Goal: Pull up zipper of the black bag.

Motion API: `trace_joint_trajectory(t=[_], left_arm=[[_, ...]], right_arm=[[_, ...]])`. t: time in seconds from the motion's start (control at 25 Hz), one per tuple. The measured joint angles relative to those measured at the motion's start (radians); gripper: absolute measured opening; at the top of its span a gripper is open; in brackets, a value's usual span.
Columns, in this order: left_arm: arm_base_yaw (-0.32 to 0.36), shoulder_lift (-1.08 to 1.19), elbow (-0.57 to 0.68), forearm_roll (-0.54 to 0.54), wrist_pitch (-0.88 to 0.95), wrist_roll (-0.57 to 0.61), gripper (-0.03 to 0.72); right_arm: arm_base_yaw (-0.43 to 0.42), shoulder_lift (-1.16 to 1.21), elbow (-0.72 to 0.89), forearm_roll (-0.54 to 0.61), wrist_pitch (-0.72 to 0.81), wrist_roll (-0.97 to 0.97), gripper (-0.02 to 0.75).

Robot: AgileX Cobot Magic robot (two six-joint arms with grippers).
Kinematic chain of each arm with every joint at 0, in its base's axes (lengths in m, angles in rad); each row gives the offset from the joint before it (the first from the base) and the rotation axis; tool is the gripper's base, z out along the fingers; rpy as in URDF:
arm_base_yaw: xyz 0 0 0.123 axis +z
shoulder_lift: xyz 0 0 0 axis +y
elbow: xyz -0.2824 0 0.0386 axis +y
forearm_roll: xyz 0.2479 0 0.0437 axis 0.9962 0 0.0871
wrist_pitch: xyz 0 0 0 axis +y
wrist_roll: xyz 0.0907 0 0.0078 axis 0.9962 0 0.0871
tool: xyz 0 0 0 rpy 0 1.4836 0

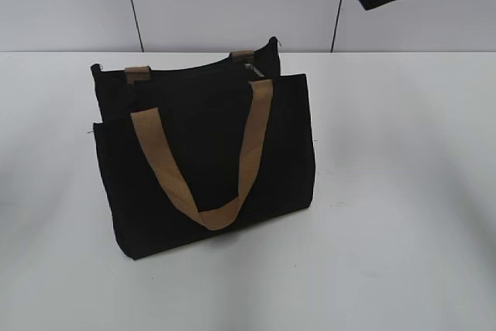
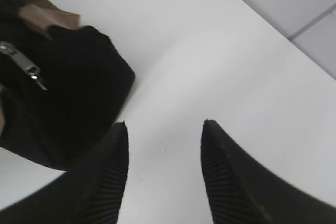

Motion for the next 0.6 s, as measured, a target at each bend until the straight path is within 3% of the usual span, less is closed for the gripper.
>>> trace_joint_trajectory(t=[0.32, 0.6], left_arm=[[0.000, 0.055, -0.128, 0.204, 0.117, -0.379, 0.519], [0.000, 0.114, -0.230, 0.361, 0.302, -0.477, 0.519]], right_arm=[[0.000, -0.027, 0.000, -0.415, 0.132, 0.571, 0.359], [-0.028, -0.070, 0.000, -0.459, 0.303, 0.657, 0.359]])
